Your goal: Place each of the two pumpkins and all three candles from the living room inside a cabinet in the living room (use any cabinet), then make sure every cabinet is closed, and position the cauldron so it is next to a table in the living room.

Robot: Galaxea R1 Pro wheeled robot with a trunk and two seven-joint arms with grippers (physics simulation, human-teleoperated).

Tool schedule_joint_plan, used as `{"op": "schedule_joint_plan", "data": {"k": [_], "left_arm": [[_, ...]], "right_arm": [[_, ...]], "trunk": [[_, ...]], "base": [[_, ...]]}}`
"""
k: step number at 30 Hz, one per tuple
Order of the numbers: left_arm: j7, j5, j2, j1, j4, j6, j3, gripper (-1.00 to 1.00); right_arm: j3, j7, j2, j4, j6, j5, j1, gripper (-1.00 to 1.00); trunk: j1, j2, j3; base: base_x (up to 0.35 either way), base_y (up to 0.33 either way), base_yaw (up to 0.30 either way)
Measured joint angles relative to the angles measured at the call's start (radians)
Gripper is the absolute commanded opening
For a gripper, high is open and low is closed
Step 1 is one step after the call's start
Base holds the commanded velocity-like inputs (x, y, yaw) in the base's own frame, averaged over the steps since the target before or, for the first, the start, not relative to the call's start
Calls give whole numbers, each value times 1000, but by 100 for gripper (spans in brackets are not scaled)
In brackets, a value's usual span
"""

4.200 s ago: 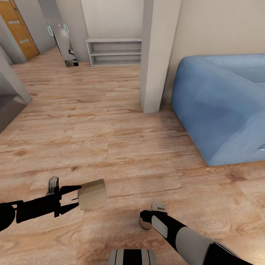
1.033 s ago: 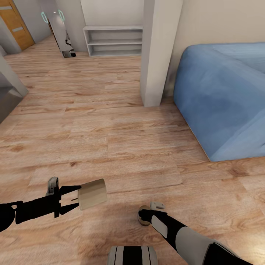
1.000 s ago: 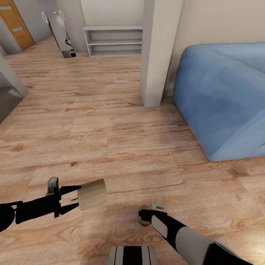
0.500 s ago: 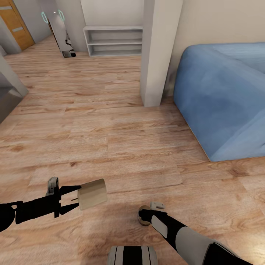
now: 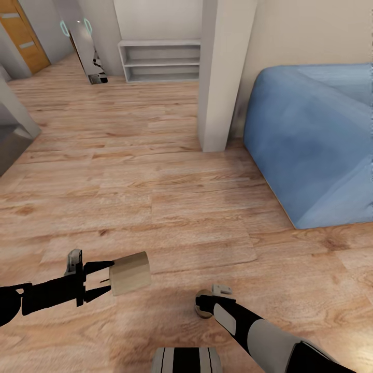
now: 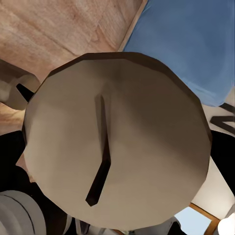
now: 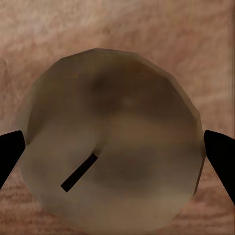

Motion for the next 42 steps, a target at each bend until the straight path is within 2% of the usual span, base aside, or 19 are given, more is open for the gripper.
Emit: {"op": "schedule_joint_plan", "data": {"k": [12, 22, 29, 30, 32, 35, 40, 42], "left_arm": [[0, -2, 0, 0, 0, 0, 0, -100], [1, -13, 0, 0, 4, -1, -2, -100], [8, -20, -1, 0, 12, -3, -2, -100], [9, -32, -1, 0, 12, -3, -2, -100], [11, -87, -2, 0, 13, -3, -2, -100], [12, -124, -2, 0, 12, -5, -2, -100], [14, -248, -3, 0, 14, -9, 3, -100], [15, -282, -3, 0, 14, -11, 6, -100]], "right_arm": [[0, 1, 0, -3, -2, 0, 0, -100], [-1, 3, -2, -3, -35, -1, 0, -100], [-2, 27, -5, -3, -33, -2, 0, -100], [-3, 27, -5, -3, -34, -2, 0, -100], [-3, 28, -5, -3, -33, -2, 0, -100], [-3, 28, -5, -3, -32, -2, 0, -100], [-3, 27, -6, -3, -29, -2, 0, -100], [-3, 26, -7, -3, -28, -3, 0, -100]], "trunk": [[-5, 3, 46], [-10, 5, 85], [-13, 7, 112], [-13, 7, 116], [-14, 8, 124], [-16, 8, 135], [-18, 9, 155], [-19, 10, 163]], "base": [[0, 0, 0], [0, 0, 0], [0, 0, 0], [0, 0, 0], [0, 0, 0], [0, 0, 0], [0, 0, -2], [-5, 0, -124]]}}
